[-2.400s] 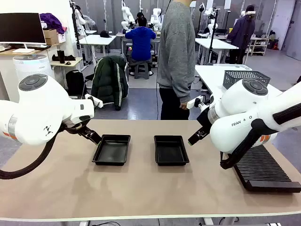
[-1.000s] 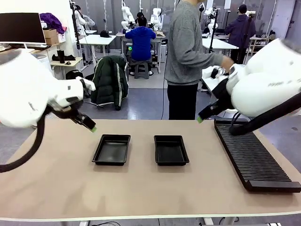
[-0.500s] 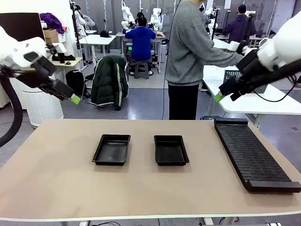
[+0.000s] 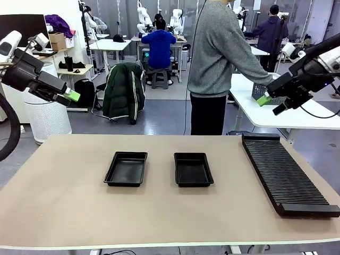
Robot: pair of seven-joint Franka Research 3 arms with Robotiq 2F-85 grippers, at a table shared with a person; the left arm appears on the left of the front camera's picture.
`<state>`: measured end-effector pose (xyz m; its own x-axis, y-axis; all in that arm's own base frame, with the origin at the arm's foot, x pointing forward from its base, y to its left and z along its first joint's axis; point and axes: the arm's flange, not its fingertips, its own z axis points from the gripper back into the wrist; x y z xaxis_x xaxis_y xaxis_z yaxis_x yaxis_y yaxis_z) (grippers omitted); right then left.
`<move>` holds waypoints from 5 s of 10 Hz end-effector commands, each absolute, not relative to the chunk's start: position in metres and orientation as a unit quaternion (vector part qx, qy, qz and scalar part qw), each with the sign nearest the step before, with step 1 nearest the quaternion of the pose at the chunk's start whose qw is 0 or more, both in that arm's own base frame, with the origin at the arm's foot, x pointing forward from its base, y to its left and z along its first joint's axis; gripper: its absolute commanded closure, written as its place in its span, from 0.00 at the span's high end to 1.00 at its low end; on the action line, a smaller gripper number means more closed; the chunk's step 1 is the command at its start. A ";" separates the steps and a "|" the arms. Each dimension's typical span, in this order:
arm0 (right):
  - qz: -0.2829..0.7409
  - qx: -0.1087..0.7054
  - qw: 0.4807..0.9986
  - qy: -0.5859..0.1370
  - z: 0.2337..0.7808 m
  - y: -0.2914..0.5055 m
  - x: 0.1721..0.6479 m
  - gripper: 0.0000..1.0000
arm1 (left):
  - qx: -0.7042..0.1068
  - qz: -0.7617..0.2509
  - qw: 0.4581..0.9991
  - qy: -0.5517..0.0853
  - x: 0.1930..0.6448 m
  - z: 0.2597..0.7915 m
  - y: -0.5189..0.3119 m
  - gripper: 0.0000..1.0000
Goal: Inspect and transfer BCBs to ESD trays.
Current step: Pick up the Blank PCB from the PCB Rack and place it in the left ESD tray.
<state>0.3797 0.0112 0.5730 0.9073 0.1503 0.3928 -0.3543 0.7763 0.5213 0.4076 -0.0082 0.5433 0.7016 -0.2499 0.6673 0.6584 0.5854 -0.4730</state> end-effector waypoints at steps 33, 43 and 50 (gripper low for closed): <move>-0.094 0.646 0.755 -0.058 0.484 -0.150 0.393 1.00 | -0.685 -0.157 0.692 -0.166 0.390 0.468 0.072 1.00; -0.070 0.685 0.725 -0.028 0.471 -0.148 0.397 1.00 | -0.695 -0.155 0.684 -0.159 0.396 0.465 0.074 1.00; -0.070 0.685 0.725 -0.028 0.471 -0.148 0.397 1.00 | -0.695 -0.155 0.684 -0.159 0.396 0.465 0.074 1.00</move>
<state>0.3995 -0.1489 0.4701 0.9888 -0.1375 -0.0585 0.0663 0.0529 0.9964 0.3974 0.0758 0.4646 0.9030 -0.0051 0.4295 0.4293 -0.0201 -0.9029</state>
